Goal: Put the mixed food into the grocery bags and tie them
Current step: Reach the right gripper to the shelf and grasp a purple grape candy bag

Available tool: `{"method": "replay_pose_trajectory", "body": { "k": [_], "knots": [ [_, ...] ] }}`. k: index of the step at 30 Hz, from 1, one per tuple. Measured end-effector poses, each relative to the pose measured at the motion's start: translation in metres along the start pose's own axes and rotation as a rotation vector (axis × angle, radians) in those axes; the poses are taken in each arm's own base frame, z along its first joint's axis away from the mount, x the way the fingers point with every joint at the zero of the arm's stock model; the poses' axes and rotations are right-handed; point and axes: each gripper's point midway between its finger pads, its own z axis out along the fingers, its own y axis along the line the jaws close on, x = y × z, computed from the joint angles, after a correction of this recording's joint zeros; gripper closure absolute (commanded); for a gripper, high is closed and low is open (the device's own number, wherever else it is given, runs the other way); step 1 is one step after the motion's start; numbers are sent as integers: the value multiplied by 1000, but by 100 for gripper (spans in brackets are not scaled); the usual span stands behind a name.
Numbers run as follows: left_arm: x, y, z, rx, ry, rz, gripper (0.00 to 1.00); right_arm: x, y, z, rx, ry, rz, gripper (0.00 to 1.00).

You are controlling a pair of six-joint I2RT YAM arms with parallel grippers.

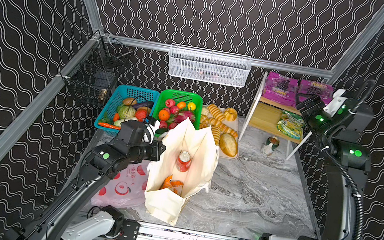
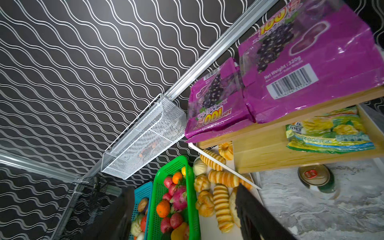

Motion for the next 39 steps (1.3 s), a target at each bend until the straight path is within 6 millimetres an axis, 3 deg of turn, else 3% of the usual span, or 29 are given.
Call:
{"method": "replay_pose_trajectory", "body": {
  "k": [3, 6, 15, 23, 26, 30, 39],
  "knots": [
    [-3, -1, -2, 1, -4, 5, 100, -14, 9, -7, 0, -20, -7, 22],
    [-4, -2, -3, 2, -6, 6, 100, -28, 6, -7, 35, -42, -32, 22],
    [-5, -2, -1, 2, -3, 4, 100, -40, -75, 9, 179, -8, 54, 23],
    [-2, -3, -3, 12, -8, -46, 100, -37, -76, 31, 145, 46, 27, 22],
    [-2, -3, -5, 15, -16, -73, 100, -31, -93, 29, 208, 28, 23, 18],
    [-3, -3, -2, 10, -12, -88, 100, -58, -121, 22, 336, -87, -41, 16],
    [-11, -6, 6, 8, 14, -104, 100, -93, -154, 73, 395, -132, -149, 15]
  ]
}}
